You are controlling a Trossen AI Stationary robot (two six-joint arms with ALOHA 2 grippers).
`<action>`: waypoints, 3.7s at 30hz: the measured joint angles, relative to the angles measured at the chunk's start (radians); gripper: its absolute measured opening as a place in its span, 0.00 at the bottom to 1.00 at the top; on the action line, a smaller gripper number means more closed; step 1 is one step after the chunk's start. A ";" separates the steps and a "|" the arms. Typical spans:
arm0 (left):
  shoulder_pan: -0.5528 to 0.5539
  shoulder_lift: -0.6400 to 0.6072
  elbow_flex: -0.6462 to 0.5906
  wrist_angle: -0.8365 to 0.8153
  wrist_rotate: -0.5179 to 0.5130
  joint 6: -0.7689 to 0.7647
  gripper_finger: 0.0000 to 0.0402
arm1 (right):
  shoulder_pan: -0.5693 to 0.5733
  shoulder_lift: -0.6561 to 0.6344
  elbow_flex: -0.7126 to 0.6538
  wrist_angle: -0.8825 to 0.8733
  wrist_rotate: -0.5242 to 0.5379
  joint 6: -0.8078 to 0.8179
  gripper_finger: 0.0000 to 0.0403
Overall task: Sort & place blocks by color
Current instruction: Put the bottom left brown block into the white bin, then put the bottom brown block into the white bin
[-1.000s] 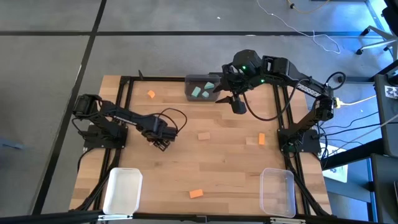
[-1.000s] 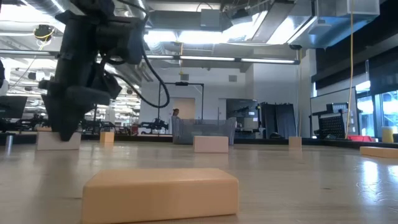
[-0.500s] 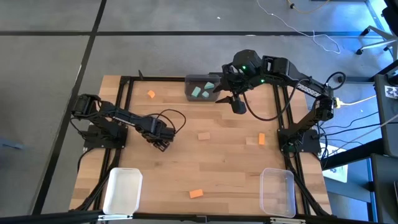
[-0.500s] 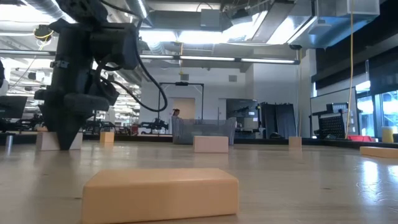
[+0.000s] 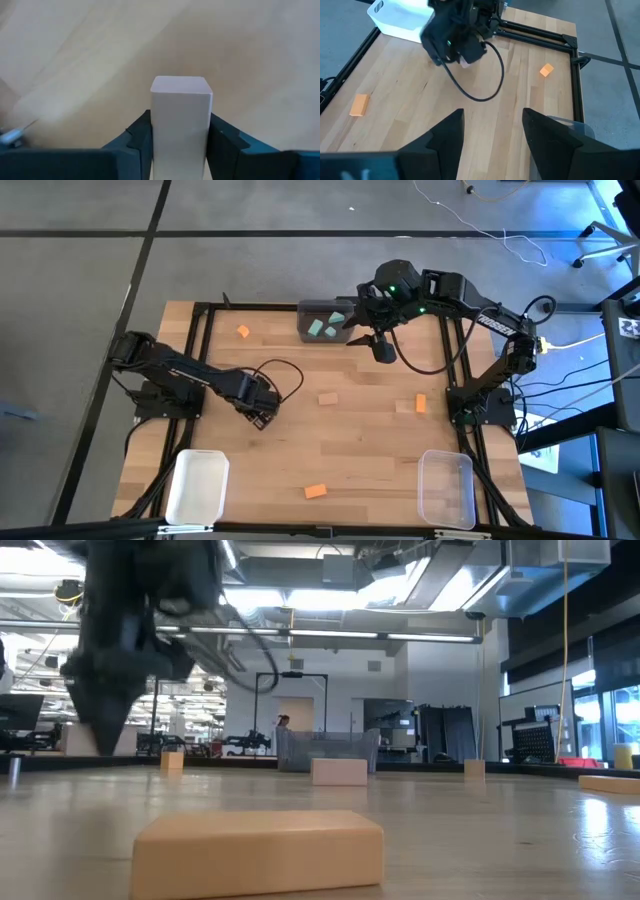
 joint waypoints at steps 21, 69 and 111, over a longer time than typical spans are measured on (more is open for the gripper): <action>-0.524 -0.170 0.308 -0.171 0.245 -0.291 0.31 | 0.000 0.000 0.000 0.001 0.000 -0.027 0.50; -0.888 0.191 0.248 -0.022 0.020 -0.816 0.45 | 0.000 0.000 0.000 -0.001 -0.001 0.084 0.50; -0.792 -0.381 0.248 -0.369 -0.720 -0.446 0.46 | 0.304 0.257 0.000 -0.205 0.121 -0.001 0.50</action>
